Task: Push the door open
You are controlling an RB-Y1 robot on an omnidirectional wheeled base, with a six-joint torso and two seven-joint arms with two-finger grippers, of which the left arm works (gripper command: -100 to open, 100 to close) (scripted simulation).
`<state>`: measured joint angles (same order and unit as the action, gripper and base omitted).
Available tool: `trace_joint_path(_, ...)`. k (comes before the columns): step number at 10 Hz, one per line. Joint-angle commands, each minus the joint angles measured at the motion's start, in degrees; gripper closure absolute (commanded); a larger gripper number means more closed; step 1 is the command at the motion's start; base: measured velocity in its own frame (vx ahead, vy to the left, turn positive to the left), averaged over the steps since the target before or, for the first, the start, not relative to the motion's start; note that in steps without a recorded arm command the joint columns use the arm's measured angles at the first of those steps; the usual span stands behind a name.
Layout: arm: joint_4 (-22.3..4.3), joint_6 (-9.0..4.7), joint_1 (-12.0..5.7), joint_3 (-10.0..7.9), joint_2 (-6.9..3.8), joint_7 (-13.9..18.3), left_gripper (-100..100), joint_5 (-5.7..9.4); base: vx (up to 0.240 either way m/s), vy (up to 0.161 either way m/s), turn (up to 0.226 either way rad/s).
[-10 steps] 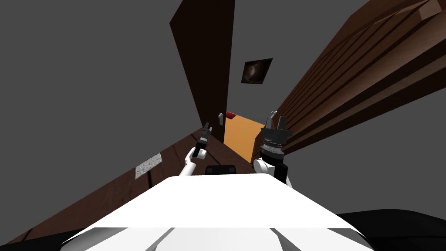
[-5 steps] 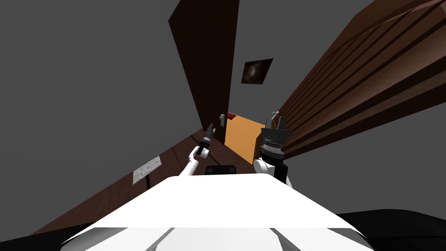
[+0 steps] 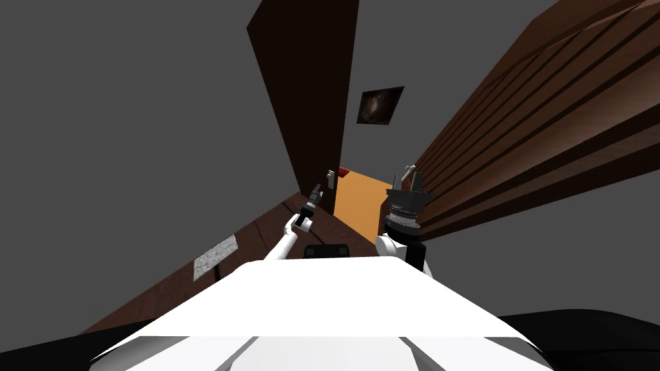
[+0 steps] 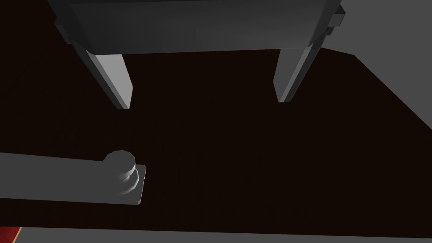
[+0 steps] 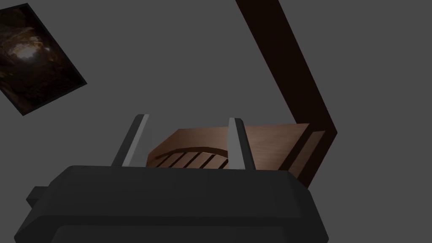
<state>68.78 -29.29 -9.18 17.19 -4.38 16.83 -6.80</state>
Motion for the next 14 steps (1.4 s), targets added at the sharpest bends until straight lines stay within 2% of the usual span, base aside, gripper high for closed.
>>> trace_joint_path(1,-2.9,0.44,-2.03,0.94,-0.03,0.6,-100,-0.09,0.109,0.094,-0.03)
trace_joint_path(2,-4.2,0.57,-3.13,1.53,0.04,0.9,-100,-0.17,0.077,0.09,-0.029)
trace_joint_path(3,-4.6,0.57,-3.13,1.53,0.04,0.9,-100,-0.17,0.048,0.06,-0.014)
trace_joint_path(8,-12.1,1.12,-8.09,4.18,0.51,2.2,-100,-0.54,0.081,0.068,-0.026)
trace_joint_path(14,-19.2,1.65,-12.82,6.72,1.18,3.4,-100,-0.9,0.08,0.075,-0.023)
